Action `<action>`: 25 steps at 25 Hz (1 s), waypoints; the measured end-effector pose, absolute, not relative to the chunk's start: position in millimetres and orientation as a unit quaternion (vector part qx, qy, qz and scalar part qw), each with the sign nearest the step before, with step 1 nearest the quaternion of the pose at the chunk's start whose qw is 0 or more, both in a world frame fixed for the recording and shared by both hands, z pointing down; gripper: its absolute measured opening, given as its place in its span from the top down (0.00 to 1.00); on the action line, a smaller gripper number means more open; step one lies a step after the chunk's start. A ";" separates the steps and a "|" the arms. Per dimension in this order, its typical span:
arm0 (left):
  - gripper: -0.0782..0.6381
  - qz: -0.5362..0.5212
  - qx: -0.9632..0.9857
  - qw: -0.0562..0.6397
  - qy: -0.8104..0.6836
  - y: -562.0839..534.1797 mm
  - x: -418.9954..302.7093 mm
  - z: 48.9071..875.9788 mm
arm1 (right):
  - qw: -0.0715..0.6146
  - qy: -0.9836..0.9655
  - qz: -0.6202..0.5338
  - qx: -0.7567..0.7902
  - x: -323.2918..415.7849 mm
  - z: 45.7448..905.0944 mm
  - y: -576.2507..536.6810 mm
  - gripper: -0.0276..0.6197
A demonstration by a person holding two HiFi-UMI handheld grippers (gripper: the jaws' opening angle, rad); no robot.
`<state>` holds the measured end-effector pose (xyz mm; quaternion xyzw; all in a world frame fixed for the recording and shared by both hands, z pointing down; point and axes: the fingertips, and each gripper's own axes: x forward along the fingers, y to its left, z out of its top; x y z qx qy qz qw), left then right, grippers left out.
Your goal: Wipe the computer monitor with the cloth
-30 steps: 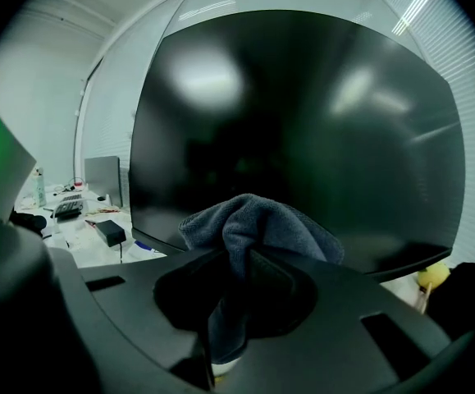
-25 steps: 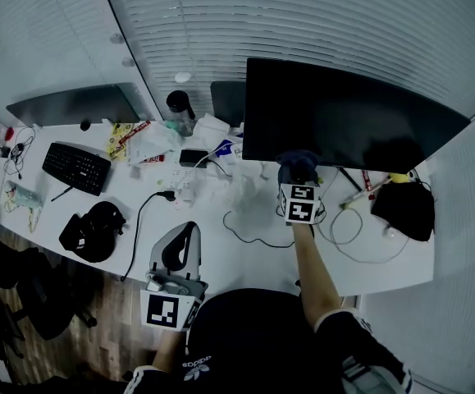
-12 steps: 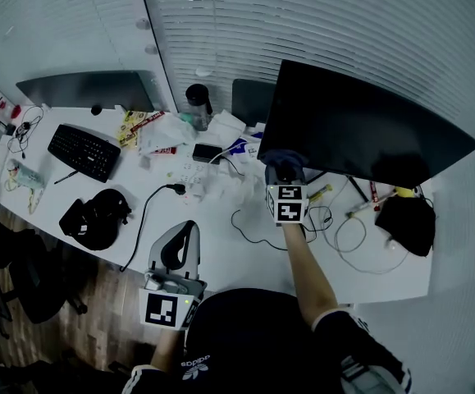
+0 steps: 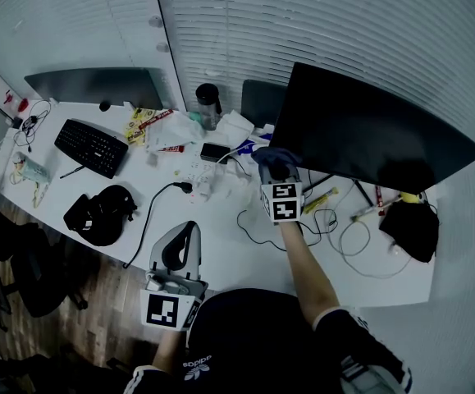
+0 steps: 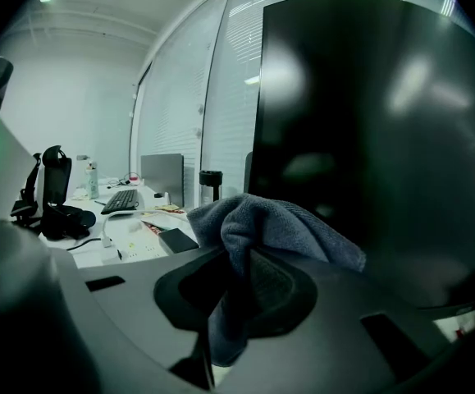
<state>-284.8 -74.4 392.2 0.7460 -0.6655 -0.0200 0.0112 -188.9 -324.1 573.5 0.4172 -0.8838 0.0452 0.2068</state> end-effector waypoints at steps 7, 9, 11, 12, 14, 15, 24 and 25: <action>0.88 -0.030 0.749 0.010 -0.661 -75.4 -283.3 390.3 | 0.184 -0.882 0.024 0.433 -191.7 529.1 -328.3 0.89; 0.88 -0.031 0.750 0.009 -0.661 -75.2 -283.8 389.9 | 0.169 -0.883 0.018 0.438 -192.5 509.2 -329.6 0.89; 0.88 -0.034 0.751 0.007 -0.660 -74.6 -284.4 388.5 | 0.154 -0.883 0.010 0.444 -193.3 487.6 -330.3 0.89; 0.88 -0.036 0.751 0.007 -0.659 -74.2 -284.5 387.9 | 0.147 -0.883 0.004 0.446 -193.9 475.8 -330.7 0.89; 0.88 -0.038 0.752 0.006 -0.658 -73.3 -284.2 387.3 | 0.134 -0.884 -0.014 0.448 -195.1 450.7 -331.1 0.89; 0.88 -0.040 0.753 0.005 -0.657 -72.8 -283.7 386.8 | 0.127 -0.884 -0.023 0.449 -195.6 438.0 -331.2 0.89; 0.88 -0.044 0.755 0.000 -0.654 -71.3 -284.6 384.1 | 0.064 -0.885 -0.086 0.454 -195.8 340.3 -336.4 0.89; 0.88 -0.042 0.755 0.002 -0.654 -70.8 -284.5 383.9 | 0.056 -0.884 -0.092 0.454 -195.7 330.2 -336.9 0.89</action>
